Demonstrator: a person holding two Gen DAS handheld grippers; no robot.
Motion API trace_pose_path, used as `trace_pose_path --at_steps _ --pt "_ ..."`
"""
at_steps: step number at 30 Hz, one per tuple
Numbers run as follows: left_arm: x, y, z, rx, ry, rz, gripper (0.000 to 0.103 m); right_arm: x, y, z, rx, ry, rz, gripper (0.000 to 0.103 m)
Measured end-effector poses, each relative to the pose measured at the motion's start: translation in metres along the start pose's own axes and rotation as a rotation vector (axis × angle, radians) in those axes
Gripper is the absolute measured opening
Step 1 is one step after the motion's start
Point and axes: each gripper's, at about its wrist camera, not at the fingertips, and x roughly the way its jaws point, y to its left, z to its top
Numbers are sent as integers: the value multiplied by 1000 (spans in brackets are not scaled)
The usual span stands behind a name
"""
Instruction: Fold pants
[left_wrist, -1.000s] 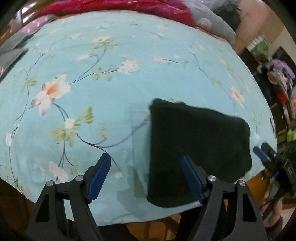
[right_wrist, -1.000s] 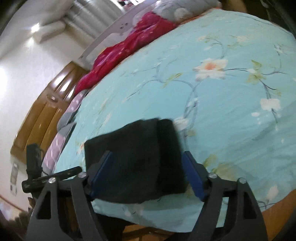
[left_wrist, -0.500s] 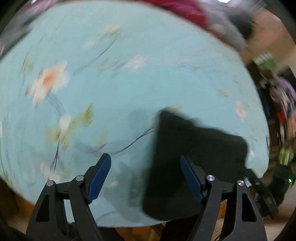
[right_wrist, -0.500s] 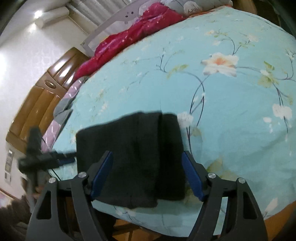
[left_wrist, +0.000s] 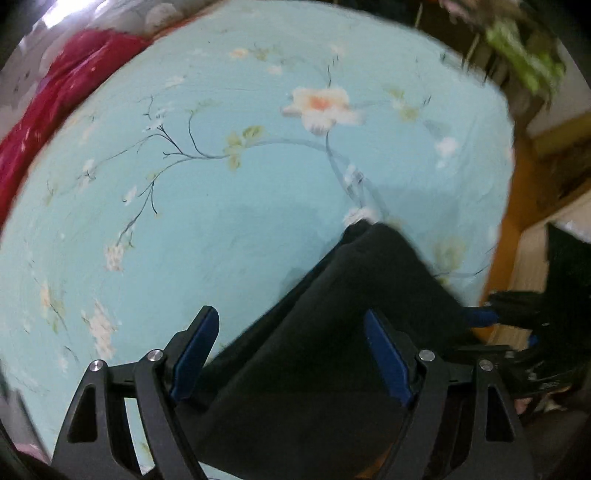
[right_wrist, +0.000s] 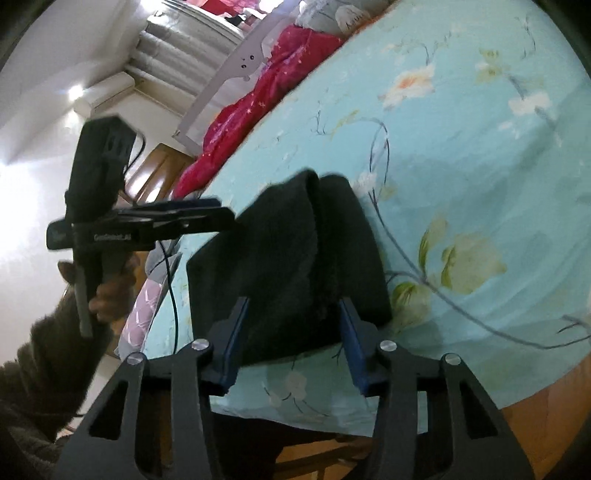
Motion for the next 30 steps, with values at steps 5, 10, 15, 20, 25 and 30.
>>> trace_pose_path --at_steps 5,10,15,20,25,30 --pt "17 -1 -4 -56 64 -72 38 11 -3 5 18 13 47 23" --pt "11 -3 10 -162 -43 -87 45 -7 6 20 -34 -34 39 21" --pt "20 13 4 -296 -16 -114 63 7 -24 8 73 18 -1 22" --pt "-37 59 -48 -488 -152 -54 75 -16 -12 21 58 -29 -29 39" --pt "-47 99 -135 -700 -185 -82 80 -1 -2 39 36 8 -37 70" --pt "6 119 -197 -953 -88 -260 82 45 -2 60 -52 136 -141 71"
